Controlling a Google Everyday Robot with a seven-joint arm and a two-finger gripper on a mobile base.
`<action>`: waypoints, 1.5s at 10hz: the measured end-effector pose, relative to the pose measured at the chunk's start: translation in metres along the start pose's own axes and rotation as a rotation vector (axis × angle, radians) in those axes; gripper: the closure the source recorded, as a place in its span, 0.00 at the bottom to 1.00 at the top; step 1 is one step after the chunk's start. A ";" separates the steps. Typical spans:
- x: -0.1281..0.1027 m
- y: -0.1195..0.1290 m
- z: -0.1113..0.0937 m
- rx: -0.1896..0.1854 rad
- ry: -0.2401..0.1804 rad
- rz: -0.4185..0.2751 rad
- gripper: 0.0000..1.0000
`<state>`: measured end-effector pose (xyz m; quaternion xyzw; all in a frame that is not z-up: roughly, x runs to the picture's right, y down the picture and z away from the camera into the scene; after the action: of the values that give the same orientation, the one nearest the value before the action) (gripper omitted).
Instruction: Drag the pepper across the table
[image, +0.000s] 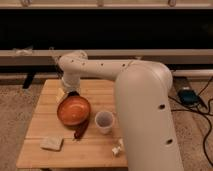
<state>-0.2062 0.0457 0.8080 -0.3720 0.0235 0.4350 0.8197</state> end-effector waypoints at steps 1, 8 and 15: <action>0.000 0.000 0.000 0.000 0.000 0.000 0.20; 0.000 0.000 0.000 0.000 0.001 0.000 0.20; 0.042 0.009 0.015 0.041 0.048 0.039 0.20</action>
<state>-0.1915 0.0876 0.7987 -0.3648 0.0591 0.4415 0.8176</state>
